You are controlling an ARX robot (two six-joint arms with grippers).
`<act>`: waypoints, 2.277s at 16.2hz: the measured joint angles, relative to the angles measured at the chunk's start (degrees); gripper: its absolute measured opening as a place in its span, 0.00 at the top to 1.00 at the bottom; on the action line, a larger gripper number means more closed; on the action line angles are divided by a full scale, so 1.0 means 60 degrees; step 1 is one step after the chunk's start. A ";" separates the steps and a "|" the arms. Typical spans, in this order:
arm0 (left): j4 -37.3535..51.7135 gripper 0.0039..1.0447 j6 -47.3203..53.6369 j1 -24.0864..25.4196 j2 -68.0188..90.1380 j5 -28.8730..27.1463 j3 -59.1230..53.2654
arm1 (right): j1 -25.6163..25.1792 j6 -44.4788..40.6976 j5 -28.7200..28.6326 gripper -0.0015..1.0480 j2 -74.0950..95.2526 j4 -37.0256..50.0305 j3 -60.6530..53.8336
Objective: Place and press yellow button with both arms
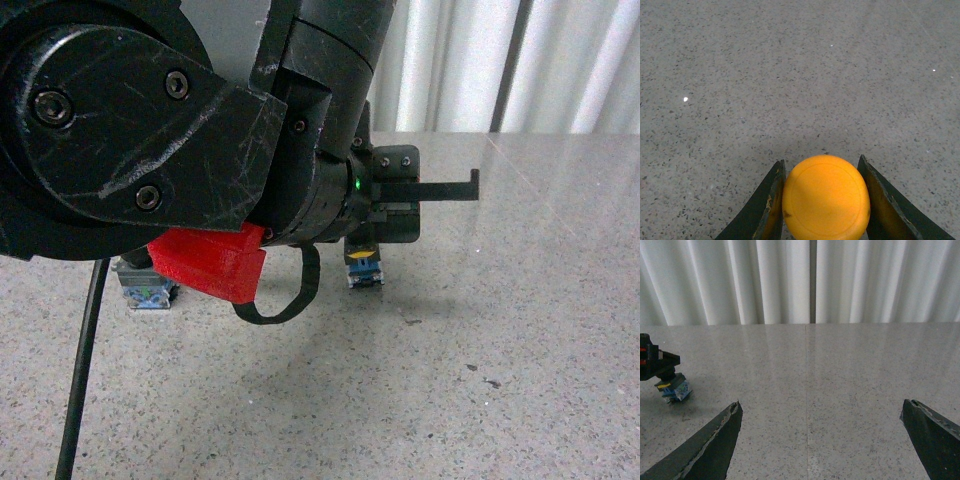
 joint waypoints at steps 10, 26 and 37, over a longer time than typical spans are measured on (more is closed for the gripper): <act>-0.0124 0.20 0.5191 0.1829 -1.0284 -0.1075 -0.4572 | 0.0000 0.0000 0.0000 0.06 0.0000 -0.0007 -0.0004; -0.0142 0.99 0.2983 0.5147 -1.4090 0.2073 -0.9060 | 0.0000 0.0000 0.0000 0.06 0.0000 -0.0004 0.0000; -0.0801 0.99 0.2973 0.5876 -1.6032 0.2641 -1.0087 | 0.0000 0.0000 0.0000 0.06 0.0000 -0.0004 0.0000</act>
